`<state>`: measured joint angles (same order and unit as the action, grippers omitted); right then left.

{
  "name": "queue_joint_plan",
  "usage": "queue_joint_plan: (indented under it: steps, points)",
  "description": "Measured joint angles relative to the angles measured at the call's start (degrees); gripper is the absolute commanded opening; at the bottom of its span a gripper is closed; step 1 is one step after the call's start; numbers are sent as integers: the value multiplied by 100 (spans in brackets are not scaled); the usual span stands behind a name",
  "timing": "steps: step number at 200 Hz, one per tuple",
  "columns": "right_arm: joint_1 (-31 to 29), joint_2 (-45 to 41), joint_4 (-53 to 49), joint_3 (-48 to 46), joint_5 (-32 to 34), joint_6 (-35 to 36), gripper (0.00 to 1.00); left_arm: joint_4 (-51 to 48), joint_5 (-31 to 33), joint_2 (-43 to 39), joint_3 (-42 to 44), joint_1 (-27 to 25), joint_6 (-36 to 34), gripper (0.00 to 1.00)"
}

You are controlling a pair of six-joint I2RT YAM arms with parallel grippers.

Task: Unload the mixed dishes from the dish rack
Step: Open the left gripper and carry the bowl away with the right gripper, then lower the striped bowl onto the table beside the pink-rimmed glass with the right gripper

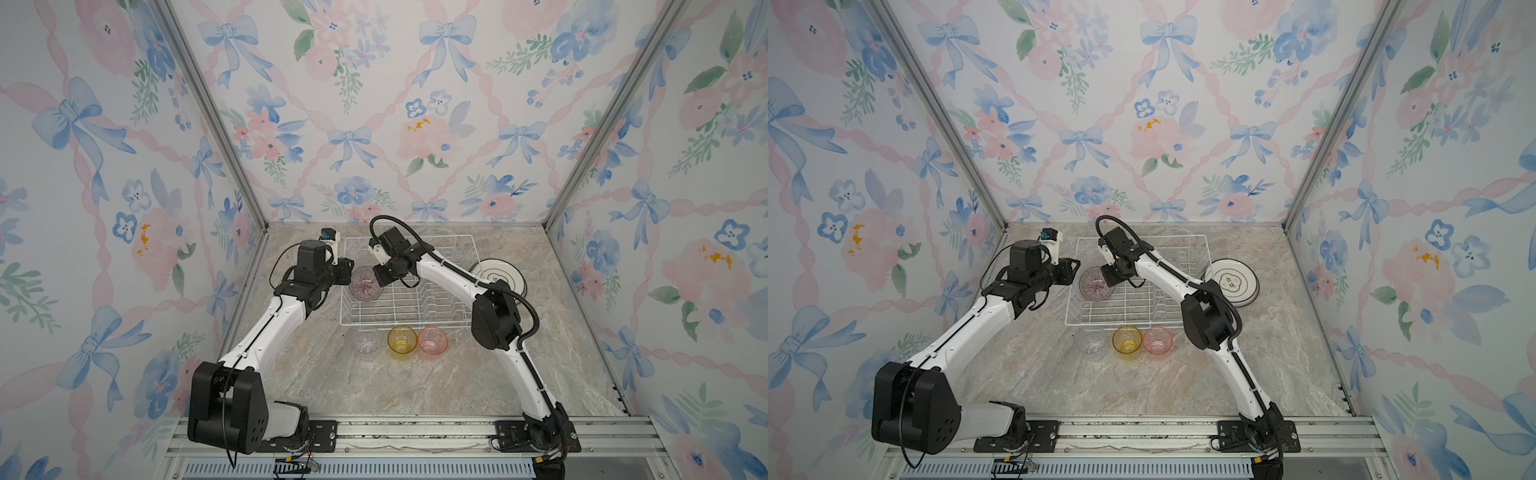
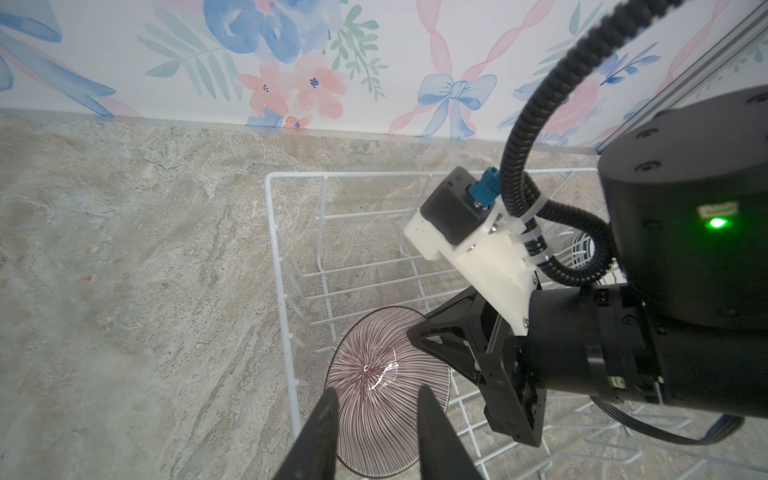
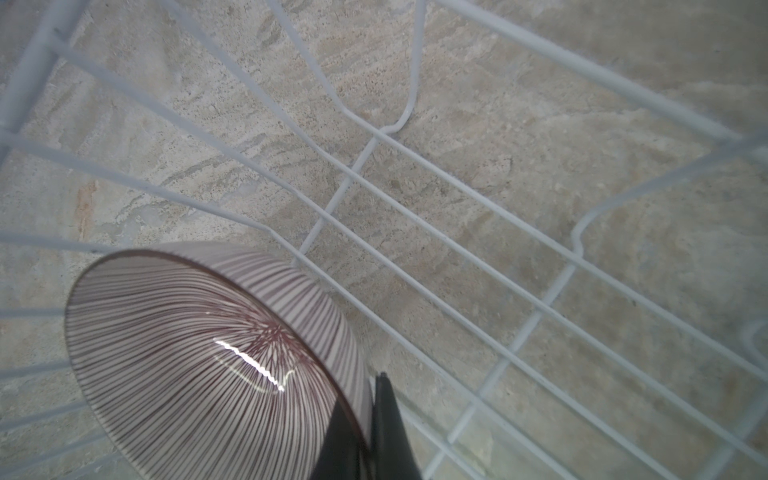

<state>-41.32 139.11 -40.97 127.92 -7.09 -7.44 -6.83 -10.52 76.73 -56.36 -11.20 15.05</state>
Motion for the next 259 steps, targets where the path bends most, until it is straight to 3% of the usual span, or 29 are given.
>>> queue_joint_plan:
  steps: [65, 106, 169, 212, 259]
  points:
    - [354, -83, -44, -9, -420, -7, 0, 20, 0, 0, 0, 37, 0, 34]
    - [678, -848, -170, -223, -612, -17, 0, 70, -55, 2, 0, 37, 2, 35]
    - [901, -3215, -573, -1353, -337, 236, 0, 105, -111, 4, 2, 37, 2, 37]
    - [903, -5174, -1248, -2977, 245, 234, 0, 162, -173, -9, 111, 37, 4, 37]
    - [896, -7055, -1967, -4905, 750, -365, 0, 170, -236, -140, 151, 37, 11, 37]
